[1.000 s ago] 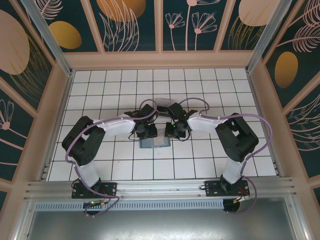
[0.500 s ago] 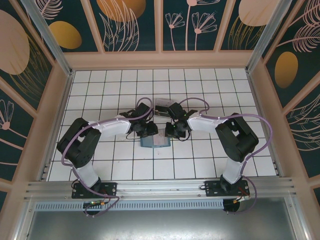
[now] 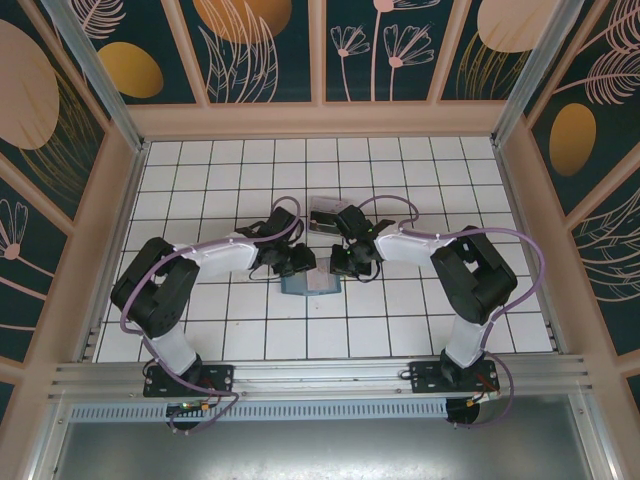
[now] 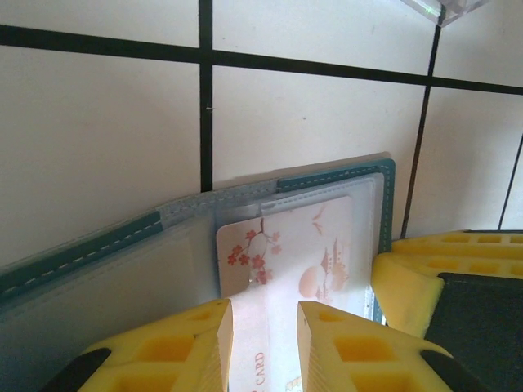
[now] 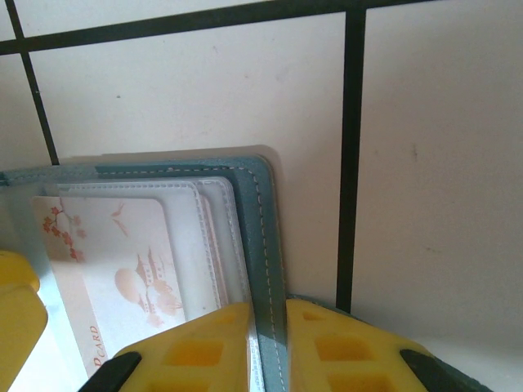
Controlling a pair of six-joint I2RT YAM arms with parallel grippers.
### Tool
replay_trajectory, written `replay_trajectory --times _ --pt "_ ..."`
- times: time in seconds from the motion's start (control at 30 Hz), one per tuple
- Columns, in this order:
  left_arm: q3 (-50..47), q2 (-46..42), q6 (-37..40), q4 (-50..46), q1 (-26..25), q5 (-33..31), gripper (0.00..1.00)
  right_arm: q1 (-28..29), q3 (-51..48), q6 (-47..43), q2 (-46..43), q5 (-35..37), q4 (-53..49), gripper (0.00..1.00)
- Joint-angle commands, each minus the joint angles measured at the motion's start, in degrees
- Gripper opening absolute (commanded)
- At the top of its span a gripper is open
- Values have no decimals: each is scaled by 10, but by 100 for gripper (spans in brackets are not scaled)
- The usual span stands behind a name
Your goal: Take the credit cards out of the card holder
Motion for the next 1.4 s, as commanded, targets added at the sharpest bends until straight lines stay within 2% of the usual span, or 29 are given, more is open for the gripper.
replay_trajectory --times 0.0,0.4,0.63,1.37 --pt "-9 7 -4 -7 4 -8 29 11 -6 9 25 27 -50 17" --pt "-35 31 -8 48 5 38 27 11 -3 7 30 25 -53 17" --pt "-71 13 -27 107 8 60 22 12 -3 7 30 27 -56 17" --pt "-118 -64 -19 116 14 30 10 13 -3 13 25 35 -62 16"
